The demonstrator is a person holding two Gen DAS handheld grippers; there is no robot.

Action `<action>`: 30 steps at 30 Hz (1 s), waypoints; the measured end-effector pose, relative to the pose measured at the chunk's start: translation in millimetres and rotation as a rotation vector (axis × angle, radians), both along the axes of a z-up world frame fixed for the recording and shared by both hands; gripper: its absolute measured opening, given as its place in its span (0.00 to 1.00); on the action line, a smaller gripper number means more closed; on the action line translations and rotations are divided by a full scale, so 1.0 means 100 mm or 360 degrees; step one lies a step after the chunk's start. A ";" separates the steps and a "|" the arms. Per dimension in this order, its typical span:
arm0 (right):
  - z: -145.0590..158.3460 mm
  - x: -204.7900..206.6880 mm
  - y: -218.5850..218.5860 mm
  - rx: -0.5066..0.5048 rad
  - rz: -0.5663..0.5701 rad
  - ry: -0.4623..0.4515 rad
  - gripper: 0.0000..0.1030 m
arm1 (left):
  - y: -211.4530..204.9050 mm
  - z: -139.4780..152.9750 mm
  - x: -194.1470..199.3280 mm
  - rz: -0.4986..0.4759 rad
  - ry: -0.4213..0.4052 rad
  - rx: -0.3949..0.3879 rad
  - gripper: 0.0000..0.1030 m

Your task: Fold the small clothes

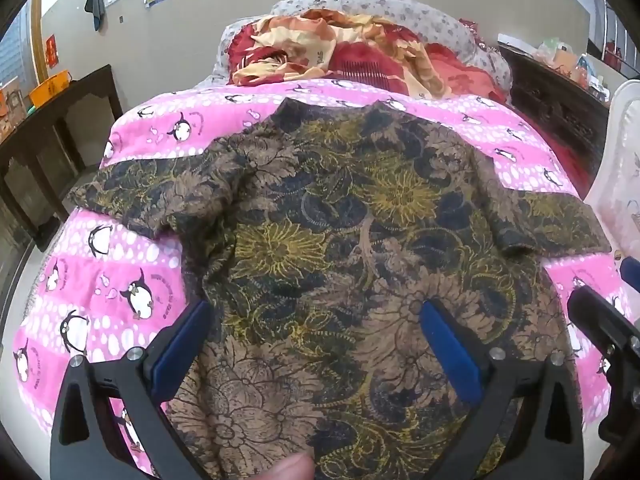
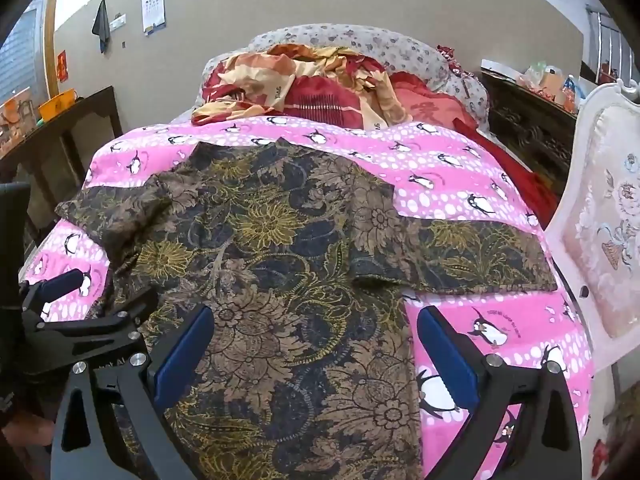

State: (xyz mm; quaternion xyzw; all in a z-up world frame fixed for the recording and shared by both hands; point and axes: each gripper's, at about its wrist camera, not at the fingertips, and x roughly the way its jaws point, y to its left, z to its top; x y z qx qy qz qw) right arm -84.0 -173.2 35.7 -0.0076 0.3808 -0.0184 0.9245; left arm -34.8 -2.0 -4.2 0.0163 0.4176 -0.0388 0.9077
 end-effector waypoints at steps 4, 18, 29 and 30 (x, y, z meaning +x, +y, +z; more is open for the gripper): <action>0.00 0.02 0.04 -0.0012 0.0020 0.0009 1.00 | 0.03 -0.05 0.02 0.0009 0.0024 -0.0007 1.00; -0.05 0.03 0.19 -0.0008 0.0052 0.0034 1.00 | 0.07 -0.10 0.00 0.0014 0.0043 -0.0031 1.00; -0.02 -0.02 0.20 0.0045 0.0043 0.0040 1.00 | 0.01 -0.10 -0.02 -0.0006 0.0052 -0.0050 1.00; -0.03 -0.01 0.20 0.0038 0.0040 0.0060 1.00 | 0.00 -0.10 -0.02 -0.0007 0.0053 -0.0052 1.00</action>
